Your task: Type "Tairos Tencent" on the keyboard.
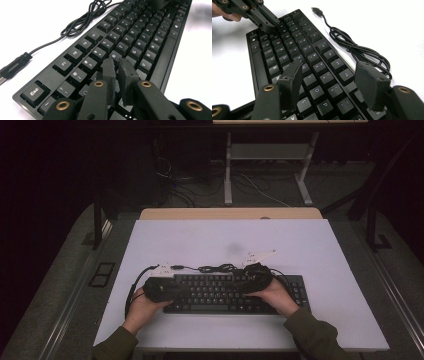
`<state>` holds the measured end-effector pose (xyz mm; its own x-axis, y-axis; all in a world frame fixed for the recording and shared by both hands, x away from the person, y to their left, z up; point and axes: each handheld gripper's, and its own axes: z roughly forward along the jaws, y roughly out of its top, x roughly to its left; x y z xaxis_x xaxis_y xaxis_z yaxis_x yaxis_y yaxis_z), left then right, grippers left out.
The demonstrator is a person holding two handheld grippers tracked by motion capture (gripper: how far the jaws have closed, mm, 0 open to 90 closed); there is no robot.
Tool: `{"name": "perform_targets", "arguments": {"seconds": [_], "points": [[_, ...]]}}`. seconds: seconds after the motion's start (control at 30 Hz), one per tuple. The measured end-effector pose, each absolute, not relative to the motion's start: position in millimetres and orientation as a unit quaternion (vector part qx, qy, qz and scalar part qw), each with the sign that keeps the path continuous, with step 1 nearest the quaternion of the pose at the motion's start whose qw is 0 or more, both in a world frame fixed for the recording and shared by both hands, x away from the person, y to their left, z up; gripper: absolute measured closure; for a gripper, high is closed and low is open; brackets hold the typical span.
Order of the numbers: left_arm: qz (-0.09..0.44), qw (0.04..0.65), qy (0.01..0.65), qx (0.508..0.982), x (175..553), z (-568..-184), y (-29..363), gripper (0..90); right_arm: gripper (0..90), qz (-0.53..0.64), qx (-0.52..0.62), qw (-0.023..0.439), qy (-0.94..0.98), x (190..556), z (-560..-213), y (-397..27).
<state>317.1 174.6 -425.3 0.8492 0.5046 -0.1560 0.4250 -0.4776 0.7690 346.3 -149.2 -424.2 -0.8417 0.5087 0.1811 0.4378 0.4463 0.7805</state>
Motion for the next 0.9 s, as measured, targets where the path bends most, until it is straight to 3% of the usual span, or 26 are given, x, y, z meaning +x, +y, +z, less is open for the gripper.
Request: {"name": "perform_targets", "arguments": {"seconds": [0.33,0.9], "points": [[0.042,0.434,0.254,0.863,310,-419,170,88.9,38.8,0.447,0.279,0.04,0.849,346,-424,-150],[0.015,0.425,0.223,0.877,303,-422,155,89.1,38.8,0.447,0.28,0.039,0.848,347,-424,-150]]}}
